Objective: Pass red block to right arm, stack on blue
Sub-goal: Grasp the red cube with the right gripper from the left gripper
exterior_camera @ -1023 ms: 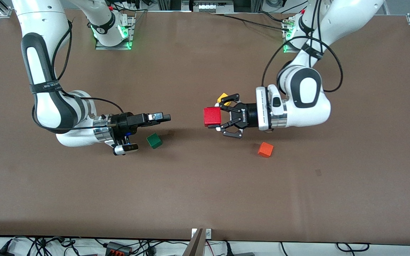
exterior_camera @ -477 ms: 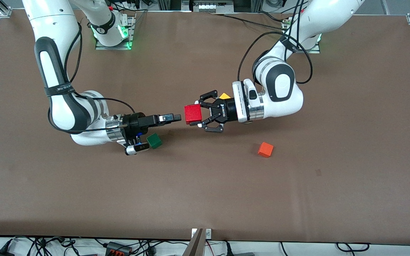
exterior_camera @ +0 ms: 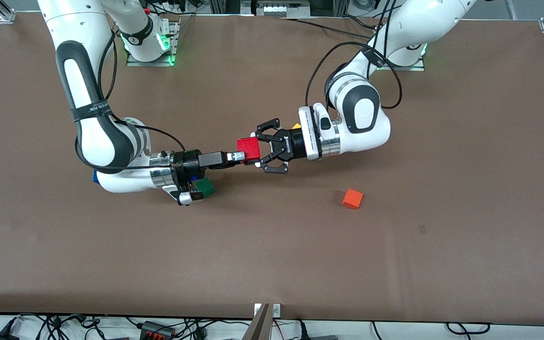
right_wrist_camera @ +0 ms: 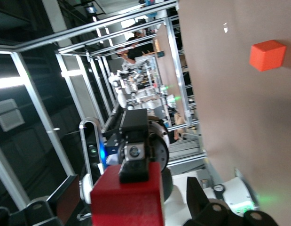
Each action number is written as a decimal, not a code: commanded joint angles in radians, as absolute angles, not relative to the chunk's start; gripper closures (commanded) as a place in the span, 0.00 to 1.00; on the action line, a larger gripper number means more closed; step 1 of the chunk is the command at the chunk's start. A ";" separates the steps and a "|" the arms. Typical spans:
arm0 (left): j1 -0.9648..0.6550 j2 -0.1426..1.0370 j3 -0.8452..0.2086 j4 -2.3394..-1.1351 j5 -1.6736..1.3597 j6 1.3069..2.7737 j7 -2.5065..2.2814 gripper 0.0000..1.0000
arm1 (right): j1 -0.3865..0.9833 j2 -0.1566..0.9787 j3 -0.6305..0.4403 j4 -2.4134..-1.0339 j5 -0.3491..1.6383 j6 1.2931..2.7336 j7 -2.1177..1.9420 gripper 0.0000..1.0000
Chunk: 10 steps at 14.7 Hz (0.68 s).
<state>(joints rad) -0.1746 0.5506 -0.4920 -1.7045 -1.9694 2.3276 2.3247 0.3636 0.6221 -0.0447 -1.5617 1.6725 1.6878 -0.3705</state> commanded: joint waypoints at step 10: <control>-0.181 0.569 -0.497 -1.675 -2.010 2.359 2.388 0.92 | 0.394 0.606 -0.057 -1.531 1.575 1.726 -0.345 0.00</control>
<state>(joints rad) -0.1746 0.5555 -0.4915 -1.7013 -1.9694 2.3311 2.3296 0.3944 0.6161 -0.0557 -1.5393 1.5923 1.7264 -0.3645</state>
